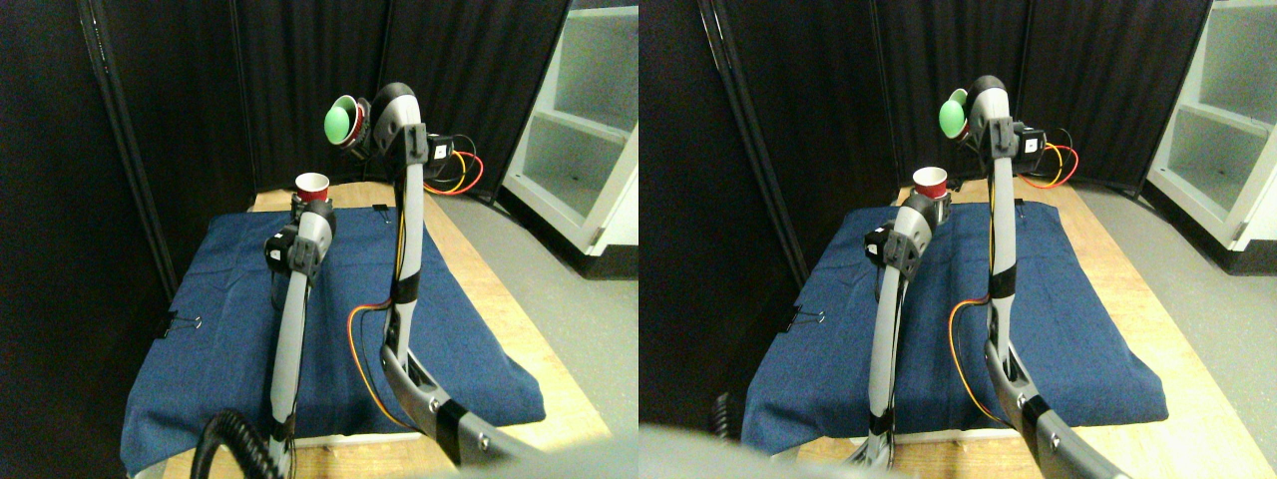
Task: Pour (bimanual)
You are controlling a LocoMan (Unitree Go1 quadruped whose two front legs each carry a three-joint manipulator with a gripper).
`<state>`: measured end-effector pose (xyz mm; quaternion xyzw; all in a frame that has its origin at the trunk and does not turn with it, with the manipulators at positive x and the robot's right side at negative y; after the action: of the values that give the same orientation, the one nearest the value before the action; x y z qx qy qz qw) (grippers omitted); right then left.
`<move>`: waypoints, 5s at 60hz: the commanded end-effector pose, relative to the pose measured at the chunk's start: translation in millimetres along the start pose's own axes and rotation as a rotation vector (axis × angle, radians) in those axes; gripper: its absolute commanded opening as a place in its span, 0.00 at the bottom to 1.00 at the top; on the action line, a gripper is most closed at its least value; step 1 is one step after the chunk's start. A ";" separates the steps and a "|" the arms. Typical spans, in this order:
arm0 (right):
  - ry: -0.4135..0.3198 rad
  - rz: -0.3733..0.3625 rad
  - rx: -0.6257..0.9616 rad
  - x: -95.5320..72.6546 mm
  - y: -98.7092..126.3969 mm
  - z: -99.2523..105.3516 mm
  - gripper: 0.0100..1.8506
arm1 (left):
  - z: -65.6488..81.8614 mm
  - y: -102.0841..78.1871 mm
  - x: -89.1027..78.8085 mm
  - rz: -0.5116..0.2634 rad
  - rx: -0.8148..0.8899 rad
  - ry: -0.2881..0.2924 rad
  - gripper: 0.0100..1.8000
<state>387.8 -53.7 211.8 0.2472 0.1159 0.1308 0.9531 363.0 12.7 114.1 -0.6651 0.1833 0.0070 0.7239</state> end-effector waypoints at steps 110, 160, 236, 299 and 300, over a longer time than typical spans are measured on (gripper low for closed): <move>0.075 0.200 -0.419 18.2 8.3 4.5 0.17 | 6.1 -1.7 9.2 -0.026 0.020 0.035 0.18; -0.149 -0.135 0.619 37.1 -49.9 -6.7 0.17 | 52.0 7.7 16.5 -0.011 0.114 -0.030 0.18; -0.197 -0.245 0.846 38.3 -117.7 -89.5 0.17 | 95.6 76.1 33.9 0.082 0.043 -0.245 0.18; -0.159 -0.377 0.904 35.5 -159.6 -137.0 0.17 | 99.5 124.2 42.9 0.144 0.014 -0.322 0.18; -0.159 -0.377 0.904 35.5 -159.6 -137.0 0.17 | 99.5 124.2 42.9 0.144 0.014 -0.322 0.18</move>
<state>409.5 -118.9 12.5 0.6145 0.1291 -0.1282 0.7676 391.8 116.6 -15.4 -0.6279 0.1248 0.1734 0.7484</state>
